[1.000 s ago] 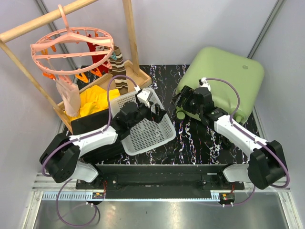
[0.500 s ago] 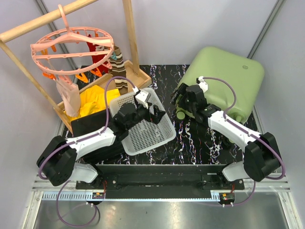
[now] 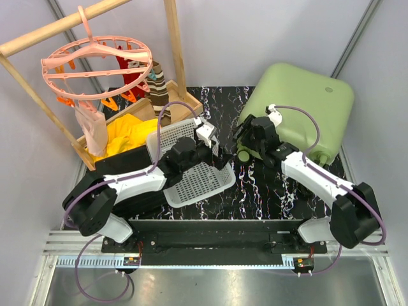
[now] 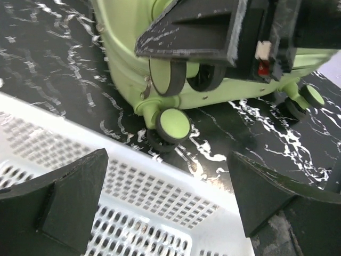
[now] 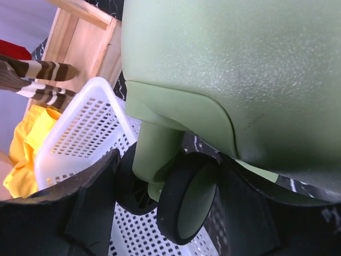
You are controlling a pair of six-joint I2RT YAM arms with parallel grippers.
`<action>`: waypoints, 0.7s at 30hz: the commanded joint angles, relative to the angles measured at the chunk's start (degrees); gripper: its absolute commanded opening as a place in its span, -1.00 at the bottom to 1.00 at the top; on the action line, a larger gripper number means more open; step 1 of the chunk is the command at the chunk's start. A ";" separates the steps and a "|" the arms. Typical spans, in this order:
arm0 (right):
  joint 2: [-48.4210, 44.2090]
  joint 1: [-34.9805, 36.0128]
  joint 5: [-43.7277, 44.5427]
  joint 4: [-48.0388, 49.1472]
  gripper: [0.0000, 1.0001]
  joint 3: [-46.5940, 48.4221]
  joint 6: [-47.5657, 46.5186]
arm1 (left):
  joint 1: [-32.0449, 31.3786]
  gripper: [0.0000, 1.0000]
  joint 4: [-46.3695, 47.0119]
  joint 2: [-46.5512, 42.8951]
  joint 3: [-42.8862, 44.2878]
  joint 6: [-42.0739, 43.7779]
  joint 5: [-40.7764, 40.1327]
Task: Open, take out, and arrange the luggage
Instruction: Adjust the position of the luggage
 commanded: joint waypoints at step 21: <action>-21.26 -1.01 13.22 -11.27 -0.63 -6.18 -7.71 | -6.75 0.91 11.26 12.82 10.72 -8.45 8.76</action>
